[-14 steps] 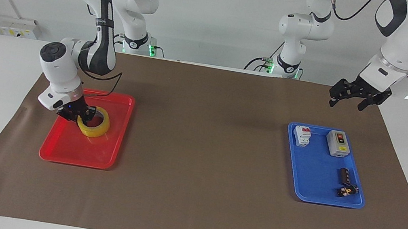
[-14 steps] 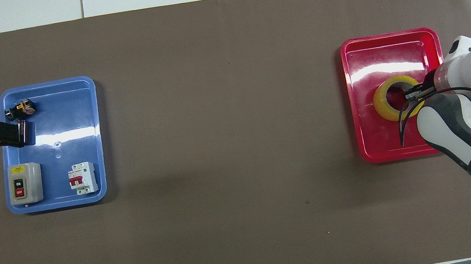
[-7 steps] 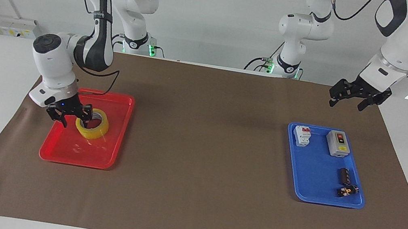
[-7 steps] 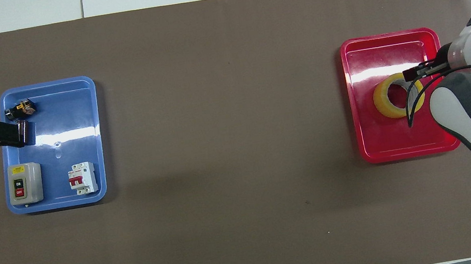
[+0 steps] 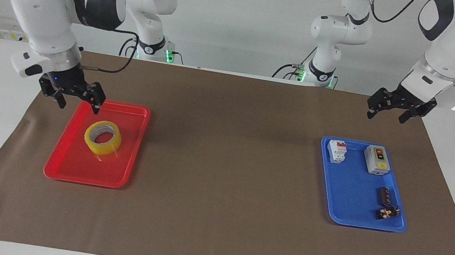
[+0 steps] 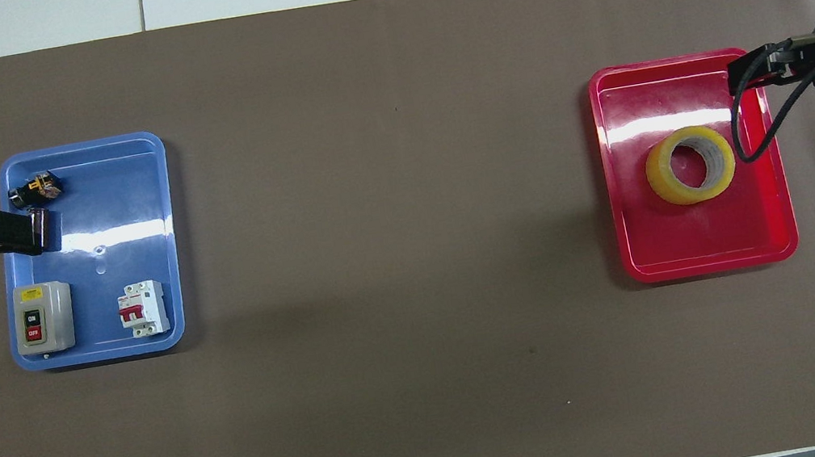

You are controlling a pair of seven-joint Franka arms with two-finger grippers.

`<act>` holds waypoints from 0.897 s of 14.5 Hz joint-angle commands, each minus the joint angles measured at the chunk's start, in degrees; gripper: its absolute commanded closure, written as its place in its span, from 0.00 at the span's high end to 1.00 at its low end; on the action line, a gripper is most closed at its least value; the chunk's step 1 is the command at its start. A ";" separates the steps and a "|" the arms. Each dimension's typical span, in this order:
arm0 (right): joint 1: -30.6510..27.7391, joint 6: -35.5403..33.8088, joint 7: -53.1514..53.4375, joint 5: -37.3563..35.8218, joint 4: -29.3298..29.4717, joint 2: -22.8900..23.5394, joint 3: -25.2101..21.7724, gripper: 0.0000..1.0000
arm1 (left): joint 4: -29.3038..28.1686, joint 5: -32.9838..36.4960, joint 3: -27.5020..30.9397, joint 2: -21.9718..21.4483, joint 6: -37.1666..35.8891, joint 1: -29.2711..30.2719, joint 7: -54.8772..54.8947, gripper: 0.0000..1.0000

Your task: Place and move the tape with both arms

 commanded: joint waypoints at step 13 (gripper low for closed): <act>-1.04 -21.15 3.49 -0.17 12.07 -2.16 -0.27 1.00 | -0.36 0.85 -0.36 -0.37 -0.18 0.55 0.31 1.00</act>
